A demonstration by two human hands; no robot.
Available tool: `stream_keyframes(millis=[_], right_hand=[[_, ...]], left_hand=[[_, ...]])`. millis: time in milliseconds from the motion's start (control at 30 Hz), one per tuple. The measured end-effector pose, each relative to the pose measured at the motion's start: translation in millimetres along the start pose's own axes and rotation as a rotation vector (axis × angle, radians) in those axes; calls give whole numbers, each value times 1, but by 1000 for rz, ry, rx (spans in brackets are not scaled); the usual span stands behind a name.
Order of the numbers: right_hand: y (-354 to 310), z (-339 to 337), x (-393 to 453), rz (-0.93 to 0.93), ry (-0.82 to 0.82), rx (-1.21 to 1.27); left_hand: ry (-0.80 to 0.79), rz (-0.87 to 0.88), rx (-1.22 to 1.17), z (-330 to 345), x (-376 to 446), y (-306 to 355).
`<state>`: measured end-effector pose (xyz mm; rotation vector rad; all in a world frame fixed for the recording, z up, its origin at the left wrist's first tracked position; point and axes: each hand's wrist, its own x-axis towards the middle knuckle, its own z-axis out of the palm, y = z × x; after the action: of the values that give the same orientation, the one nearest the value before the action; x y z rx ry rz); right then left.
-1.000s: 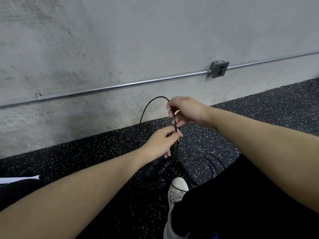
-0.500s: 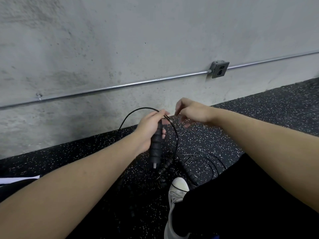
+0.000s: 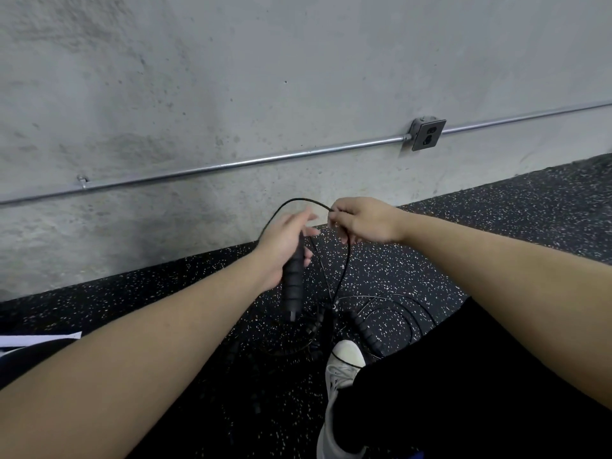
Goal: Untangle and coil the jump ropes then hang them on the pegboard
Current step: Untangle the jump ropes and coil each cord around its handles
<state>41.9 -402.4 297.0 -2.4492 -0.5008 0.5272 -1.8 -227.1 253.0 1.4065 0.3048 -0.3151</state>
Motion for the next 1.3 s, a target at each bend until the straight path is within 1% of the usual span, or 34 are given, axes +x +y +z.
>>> stream_keyframes(millis=[33,100,167,233,300,400,467,500,600,667,700,800,833,867,933,1000,1033,1133,1200,1300], right_hand=[[-2,1,1,-2,40,54],[-7,1,3,26,95,248],[-11,0,4,71,113,433],[-13,-1,3,105,118,547],[-13,-3,3,144,133,655],[-16,-6,4,204,163,825],[-18,-8,4,238,183,912],[-17,-9,3,252,178,905],[-13,-7,2,259,144,684],[-9,-4,2,209,132,566],[-8,-4,1,160,91,496],[-7,1,-2,56,-180,289],[-8,3,-3,38,-241,242],[-10,7,-3,21,-264,209],[-17,11,-2,13,-241,196],[-23,13,1,21,-203,224],[-26,12,2,22,-191,240],[-33,11,6,16,-130,335],[-39,10,9,12,-71,433],[-49,9,17,37,44,640]], left_hand=[[-40,24,95,2,-3,-4],[-124,48,233,7,-6,-12],[-201,84,367,11,-8,-19],[-264,167,531,15,-9,-26],[-257,238,606,19,-12,-31],[-195,292,603,20,-11,-30],[-196,295,523,19,-9,-25],[-190,283,458,18,-8,-21],[-163,221,225,14,-7,-6],[-141,172,83,10,-7,4],[-133,140,8,8,-7,9],[-111,18,-264,2,-7,24],[-86,-5,-335,-1,-5,28],[-61,-17,-388,-4,-3,31],[-30,-14,-434,-10,0,34],[-3,2,-387,-15,2,32],[18,20,-323,-17,1,31],[77,162,24,-18,-3,23],[66,257,206,-19,-8,18],[-18,340,336,-22,-18,11]])
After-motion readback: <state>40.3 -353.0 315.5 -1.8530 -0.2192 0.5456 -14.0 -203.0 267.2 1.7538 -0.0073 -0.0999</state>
